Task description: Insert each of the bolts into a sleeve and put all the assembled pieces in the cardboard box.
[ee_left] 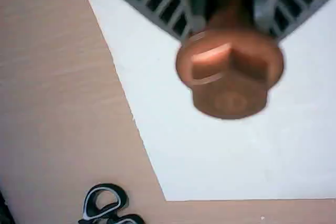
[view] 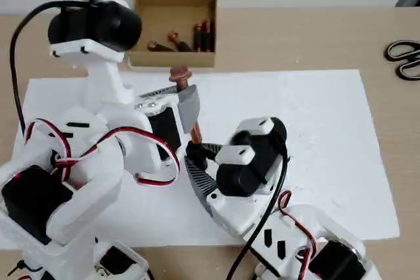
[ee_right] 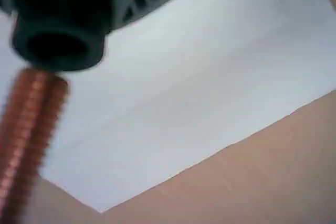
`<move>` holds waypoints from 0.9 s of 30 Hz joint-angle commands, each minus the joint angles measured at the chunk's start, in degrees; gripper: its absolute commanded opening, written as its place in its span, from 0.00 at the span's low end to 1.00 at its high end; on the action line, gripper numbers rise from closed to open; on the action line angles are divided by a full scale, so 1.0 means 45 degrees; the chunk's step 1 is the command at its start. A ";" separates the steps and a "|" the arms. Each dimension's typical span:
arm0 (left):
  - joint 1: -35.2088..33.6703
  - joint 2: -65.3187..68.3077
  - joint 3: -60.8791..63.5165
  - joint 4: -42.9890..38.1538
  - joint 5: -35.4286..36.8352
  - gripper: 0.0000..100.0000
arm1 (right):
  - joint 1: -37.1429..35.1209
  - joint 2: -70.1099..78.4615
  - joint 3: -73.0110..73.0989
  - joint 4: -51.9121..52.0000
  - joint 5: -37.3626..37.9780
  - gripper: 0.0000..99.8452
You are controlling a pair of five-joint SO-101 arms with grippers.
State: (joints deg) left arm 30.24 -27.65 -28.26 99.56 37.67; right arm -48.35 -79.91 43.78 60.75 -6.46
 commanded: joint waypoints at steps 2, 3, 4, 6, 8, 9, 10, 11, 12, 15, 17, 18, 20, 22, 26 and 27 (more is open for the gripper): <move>0.0039 -0.0215 -0.0029 0.0176 -0.0332 0.01 | 0.0752 -0.0088 -0.0078 -0.0225 0.0215 0.00; 0.0039 -0.0215 0.0068 0.0176 -0.0430 0.01 | 0.0889 -0.0088 -0.0078 -0.0166 0.0195 0.00; 0.0039 -0.0215 0.0205 0.0156 -0.0488 0.01 | 0.0947 -0.0088 -0.0078 -0.0166 0.0195 0.00; 0.0000 -0.0234 0.0576 0.0098 -0.0527 0.01 | 0.0967 -0.0088 -0.0098 -0.0166 0.0195 0.00; -0.0410 -0.0234 0.0908 0.0078 -0.0527 0.01 | 0.0967 -0.0088 -0.0098 -0.0166 0.0195 0.00; -0.0625 -0.0215 0.1065 -0.0098 -0.0527 0.01 | 0.0967 -0.0088 -0.0098 -0.0166 0.0195 0.00; -0.0860 -0.0215 0.1221 -0.0352 -0.0606 0.01 | 0.0967 -0.0088 -0.0098 -0.0166 0.0195 0.00; -0.1074 -0.0215 0.1299 -0.0664 -0.0840 0.01 | 0.0967 -0.0088 -0.0098 -0.0166 0.0195 0.00; -0.1250 -0.0234 0.1319 -0.0977 -0.1114 0.01 | 0.0967 -0.0088 -0.0078 -0.0166 0.0176 0.00; -0.1426 -0.0234 0.1319 -0.1856 -0.1465 0.01 | 0.0967 -0.0068 -0.0078 -0.0088 -0.0137 0.00; -0.1328 -0.0234 0.1319 -0.2012 -0.1426 0.01 | 0.0967 -0.0088 -0.0078 0.0322 -0.0410 0.00; -0.1309 -0.0254 0.1319 -0.2032 -0.1270 0.01 | 0.0967 -0.0107 -0.0078 0.0518 -0.0508 0.00; -0.0996 -0.0449 0.1338 -0.1954 -0.0723 0.01 | 0.1006 -0.0107 -0.0078 0.0654 -0.0625 0.00; -0.0781 -0.1055 0.1397 -0.1739 -0.0469 0.01 | 0.1006 -0.0205 -0.0078 0.0674 -0.0664 0.00; -0.0879 -0.2559 0.2979 -0.1758 -0.0469 0.01 | 0.1026 -0.0674 0.0039 0.0713 -0.0606 0.00; -0.0899 -0.3087 0.3429 -0.1778 -0.0469 0.01 | 0.1026 -0.0791 0.0195 0.0654 -0.0567 0.00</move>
State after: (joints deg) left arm 26.55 -35.91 -16.40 92.53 35.21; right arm -44.13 -82.29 44.04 63.74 -8.84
